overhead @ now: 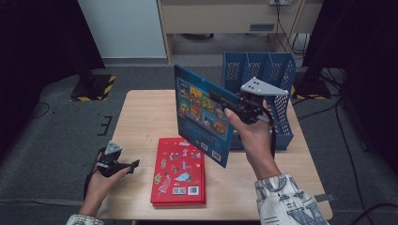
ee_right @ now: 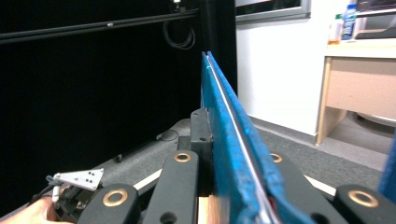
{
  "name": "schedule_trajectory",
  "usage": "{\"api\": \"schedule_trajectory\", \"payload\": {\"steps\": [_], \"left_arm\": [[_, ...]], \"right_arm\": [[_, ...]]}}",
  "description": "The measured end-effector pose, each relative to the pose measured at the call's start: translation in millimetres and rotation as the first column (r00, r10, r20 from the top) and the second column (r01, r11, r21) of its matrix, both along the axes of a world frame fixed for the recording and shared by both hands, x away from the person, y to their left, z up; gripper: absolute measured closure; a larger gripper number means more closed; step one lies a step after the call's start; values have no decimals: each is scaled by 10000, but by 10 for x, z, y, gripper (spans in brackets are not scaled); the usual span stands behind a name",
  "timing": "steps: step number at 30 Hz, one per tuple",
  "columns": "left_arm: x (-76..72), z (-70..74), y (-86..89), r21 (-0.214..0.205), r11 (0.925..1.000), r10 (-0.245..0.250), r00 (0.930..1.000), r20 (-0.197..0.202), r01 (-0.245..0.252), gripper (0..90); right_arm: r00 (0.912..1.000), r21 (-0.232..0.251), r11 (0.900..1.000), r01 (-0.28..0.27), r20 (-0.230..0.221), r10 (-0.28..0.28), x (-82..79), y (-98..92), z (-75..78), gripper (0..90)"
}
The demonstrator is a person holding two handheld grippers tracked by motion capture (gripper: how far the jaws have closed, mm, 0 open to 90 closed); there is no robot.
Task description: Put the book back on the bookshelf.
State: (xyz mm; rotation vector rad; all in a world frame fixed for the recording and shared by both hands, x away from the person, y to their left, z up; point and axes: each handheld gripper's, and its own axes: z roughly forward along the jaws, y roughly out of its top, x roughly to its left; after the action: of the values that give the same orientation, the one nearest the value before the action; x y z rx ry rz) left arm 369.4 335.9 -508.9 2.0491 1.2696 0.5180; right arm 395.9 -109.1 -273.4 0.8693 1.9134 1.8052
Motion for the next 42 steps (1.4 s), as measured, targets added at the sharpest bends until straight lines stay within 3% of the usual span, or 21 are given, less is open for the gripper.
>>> {"api": "schedule_trajectory", "payload": {"steps": [8,21,31,42], "left_arm": [[13,-57,-7,179,9998,54,9997,-229,-50,47],[8,-91,-46,554,9984,-57,9993,-370,77,46],[6,-98,-29,534,9986,49,9992,-387,-28,45],[3,-95,-28,548,9985,81,9992,-389,-60,46]], "right_arm": [[9989,-133,9988,467,88,-466,-60,-129,113,832],[9943,37,9944,1058,99,-1058,-113,-370,188,832],[9856,76,9856,1692,49,-1692,-170,-633,247,832],[9695,-13,9695,2452,-12,-2452,-245,-921,312,832]]}}
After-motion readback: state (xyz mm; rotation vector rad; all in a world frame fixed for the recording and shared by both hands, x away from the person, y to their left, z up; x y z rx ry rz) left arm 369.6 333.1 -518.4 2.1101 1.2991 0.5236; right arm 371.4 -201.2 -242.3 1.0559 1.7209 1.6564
